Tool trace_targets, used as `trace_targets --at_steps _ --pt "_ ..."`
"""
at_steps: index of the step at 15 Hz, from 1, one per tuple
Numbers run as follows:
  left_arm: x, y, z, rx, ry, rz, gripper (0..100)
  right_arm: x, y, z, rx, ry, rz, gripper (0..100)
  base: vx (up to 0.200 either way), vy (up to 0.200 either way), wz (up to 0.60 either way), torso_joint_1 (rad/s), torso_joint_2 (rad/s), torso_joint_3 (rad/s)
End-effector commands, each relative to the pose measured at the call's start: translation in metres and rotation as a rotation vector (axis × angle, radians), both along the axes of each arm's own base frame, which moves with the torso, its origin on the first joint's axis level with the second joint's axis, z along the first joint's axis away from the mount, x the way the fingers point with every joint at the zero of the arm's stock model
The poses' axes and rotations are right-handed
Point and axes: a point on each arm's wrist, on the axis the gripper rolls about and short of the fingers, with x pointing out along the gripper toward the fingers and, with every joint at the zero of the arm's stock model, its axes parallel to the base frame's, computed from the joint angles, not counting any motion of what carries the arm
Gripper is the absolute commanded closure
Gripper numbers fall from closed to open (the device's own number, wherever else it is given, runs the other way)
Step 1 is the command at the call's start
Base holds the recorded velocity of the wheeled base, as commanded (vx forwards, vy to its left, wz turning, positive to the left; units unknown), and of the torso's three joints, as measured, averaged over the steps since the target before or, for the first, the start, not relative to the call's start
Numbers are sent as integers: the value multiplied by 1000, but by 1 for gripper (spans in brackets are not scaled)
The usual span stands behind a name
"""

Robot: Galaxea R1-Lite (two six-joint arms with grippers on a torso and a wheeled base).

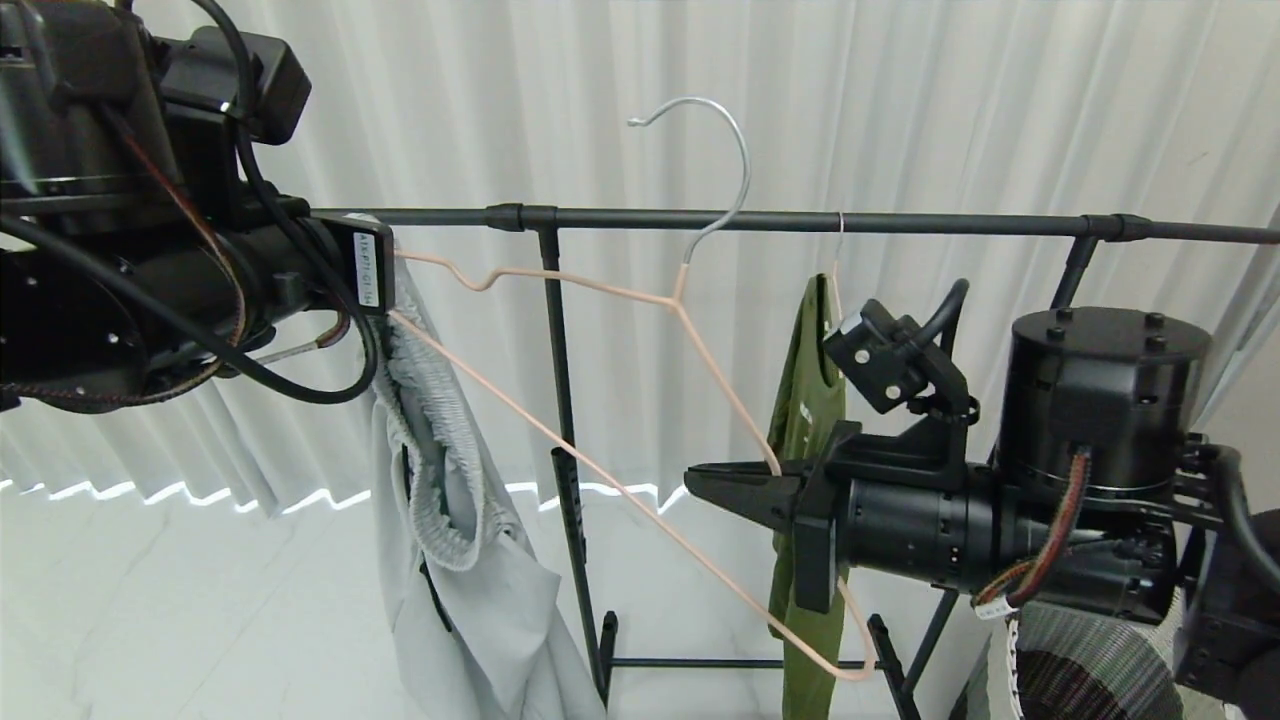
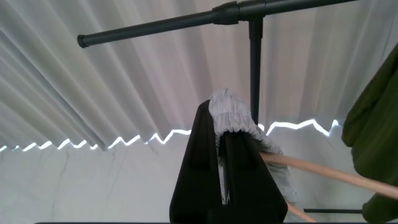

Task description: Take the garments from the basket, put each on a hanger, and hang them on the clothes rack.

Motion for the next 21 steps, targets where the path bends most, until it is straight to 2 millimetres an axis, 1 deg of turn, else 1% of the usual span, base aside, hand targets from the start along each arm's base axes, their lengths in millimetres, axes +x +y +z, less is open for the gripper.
trace_targets --at_steps 1,3,4,6,9,10,12,13,14,16,18,21 --pt "-4 -5 0 3 -3 1 100 12 11 -6 -4 18 -14 100 0 0 0 0 0 0" --pt "-5 -8 1 4 -5 2 100 16 17 -6 4 28 -17 100 0 0 0 0 0 0" --pt "-4 -8 2 4 -9 22 100 16 17 -7 1 29 -23 100 0 0 0 0 0 0" --pt "-3 -7 3 11 -14 92 100 15 15 -11 -13 41 -55 100 0 0 0 0 0 0" --pt "-2 -5 5 17 -9 110 100 14 11 -17 -39 52 -99 100 0 0 0 0 0 0" --pt "-2 -4 9 18 -11 126 100 13 10 -20 -50 55 -114 100 0 0 0 0 0 0" --pt "-2 -4 11 20 -7 127 100 14 10 -20 -47 61 -131 100 0 0 0 0 0 0" --pt "0 -6 8 25 5 124 100 13 11 -19 -39 66 -127 100 0 0 0 0 0 0" --pt "5 -9 3 32 20 122 100 11 13 -18 -35 65 -111 100 0 0 0 0 0 0" --pt "15 -13 -1 35 34 124 100 -1 18 -16 -24 86 -50 100 0 0 0 0 0 0" --pt "20 -15 0 33 30 126 100 -10 23 -15 -11 117 28 100 0 0 0 0 0 0" --pt "25 -17 -1 33 32 126 100 -19 31 -15 5 158 74 100 0 0 0 0 0 0"
